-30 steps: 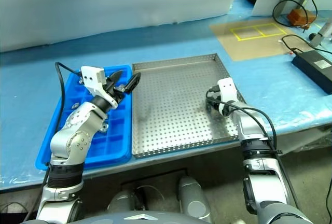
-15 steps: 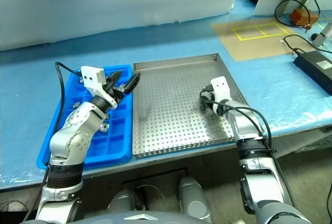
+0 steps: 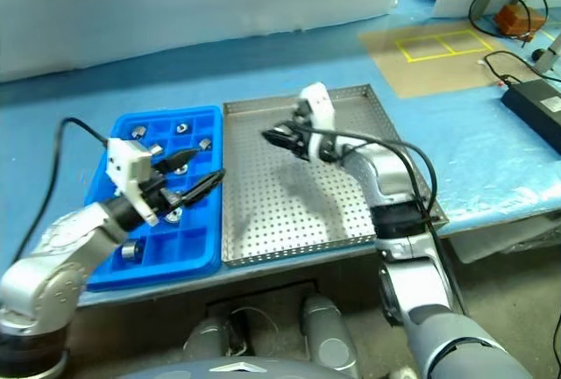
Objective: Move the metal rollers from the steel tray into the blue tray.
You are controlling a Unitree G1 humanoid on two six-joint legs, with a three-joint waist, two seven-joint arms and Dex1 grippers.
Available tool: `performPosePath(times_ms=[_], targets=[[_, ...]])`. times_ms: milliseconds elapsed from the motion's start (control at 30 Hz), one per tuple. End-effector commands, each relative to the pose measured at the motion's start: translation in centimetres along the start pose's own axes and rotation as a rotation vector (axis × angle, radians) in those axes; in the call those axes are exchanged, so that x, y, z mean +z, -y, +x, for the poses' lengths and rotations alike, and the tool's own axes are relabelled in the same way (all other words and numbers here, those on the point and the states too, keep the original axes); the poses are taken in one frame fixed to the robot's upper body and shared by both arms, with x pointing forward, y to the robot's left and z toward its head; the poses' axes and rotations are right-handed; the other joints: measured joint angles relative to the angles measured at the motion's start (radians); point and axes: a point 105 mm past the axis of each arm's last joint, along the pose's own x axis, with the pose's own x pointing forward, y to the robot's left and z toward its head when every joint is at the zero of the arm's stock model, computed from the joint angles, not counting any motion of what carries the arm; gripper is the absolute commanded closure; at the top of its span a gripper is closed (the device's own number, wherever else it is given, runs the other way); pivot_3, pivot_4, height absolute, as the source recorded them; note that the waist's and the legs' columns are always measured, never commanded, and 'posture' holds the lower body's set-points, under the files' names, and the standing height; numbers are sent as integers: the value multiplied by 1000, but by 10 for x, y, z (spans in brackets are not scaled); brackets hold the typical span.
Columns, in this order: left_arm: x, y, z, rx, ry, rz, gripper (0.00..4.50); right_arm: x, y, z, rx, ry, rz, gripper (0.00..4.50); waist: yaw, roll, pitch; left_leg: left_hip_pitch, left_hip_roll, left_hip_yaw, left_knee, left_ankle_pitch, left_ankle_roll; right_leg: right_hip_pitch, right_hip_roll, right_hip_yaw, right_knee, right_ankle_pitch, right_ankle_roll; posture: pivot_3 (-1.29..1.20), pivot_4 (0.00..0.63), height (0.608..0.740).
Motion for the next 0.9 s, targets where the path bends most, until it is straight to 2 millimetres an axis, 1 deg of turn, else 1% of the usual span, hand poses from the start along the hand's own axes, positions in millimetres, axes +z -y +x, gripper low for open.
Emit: performPosePath(times_ms=[33, 133, 233, 267, 333, 433, 500, 600, 633, 700, 800, 900], targets=[[22, 4, -26, -37, 14, 52, 194, -8, -37, 15, 254, -85, -49, 2821, 20, -1, 0, 0, 0, 0, 0, 0, 0, 0, 0, 0, -1, 0, 0, -322, 150, 740], [21, 3, -47, -28, -40, 59, 194, -21, -53, 18, 385, -161, -92, 2821, 56, -1, 2, 0, -1, 1, -2, 0, 0, 0, -1, 0, -2, 0, 0, -267, 150, 740], [20, -2, -67, 27, -79, 67, 194, -28, -61, 32, 437, -212, -184, 2821, 85, -3, 6, 0, -1, 3, -4, 0, -1, -2, -1, 2, -2, 0, 0, -229, 150, 740], [21, -4, -71, 49, -84, 70, 194, -27, -64, 37, 446, -215, -208, 2821, 93, -4, 7, 1, -1, 3, -4, 0, -2, -2, -1, 2, -1, -1, 0, -208, 150, 740], [22, -11, -79, 101, -84, 72, 194, -20, -70, 48, 466, -193, -206, 2821, 107, -5, 9, 2, -1, 3, -6, 2, -4, -3, -1, 3, 0, -1, 1, -191, 150, 740], [22, -15, -86, 157, -80, 70, 194, -20, -69, 64, 445, -197, -224, 2821, 116, -5, 10, 5, 0, 4, -9, 4, -8, -3, 0, 4, 2, -3, 4, -171, 150, 740], [21, -10, -88, 156, -81, 62, 194, -24, -70, 64, 463, -225, -205, 2821, 127, -6, 10, 7, 0, 4, -10, 5, -9, -2, 0, 4, 2, -3, 5, -160, 150, 740], [18, -5, -88, 155, -85, 51, 194, -47, -74, 44, 562, -325, -236, 2821, 152, -8, 11, 7, -1, 4, -11, 4, -8, -1, 0, 5, 0, -2, 3, -148, 150, 740], [18, -4, -88, 157, -83, 44, 194, -51, -74, 37, 584, -352, -179, 2821, 161, -9, 11, 7, -1, 5, -11, 4, -8, 0, 0, 5, -1, -1, 0, -147, 150, 740], [15, -1, -87, 155, -84, 31, 194, -54, -77, 29, 605, -381, -86, 2821, 165, -10, 12, 7, -1, 5, -11, 4, -8, -1, 0, 6, -1, -1, 0, -150, 150, 740], [12, 3, -85, 138, -92, 13, 194, -54, -87, 29, 624, -414, 10, 2821, 160, -10, 12, 8, 0, 6, -11, 5, -9, -2, 1, 6, 1, -1, 0, -161, 150, 740], [11, 2, -83, 125, -97, 9, 194, -52, -97, 43, 619, -424, 55, 2821, 153, -10, 12, 12, 2, 6, -14, 7, -13, -2, 5, 9, 1, -4, 2, -166, 150, 740]])
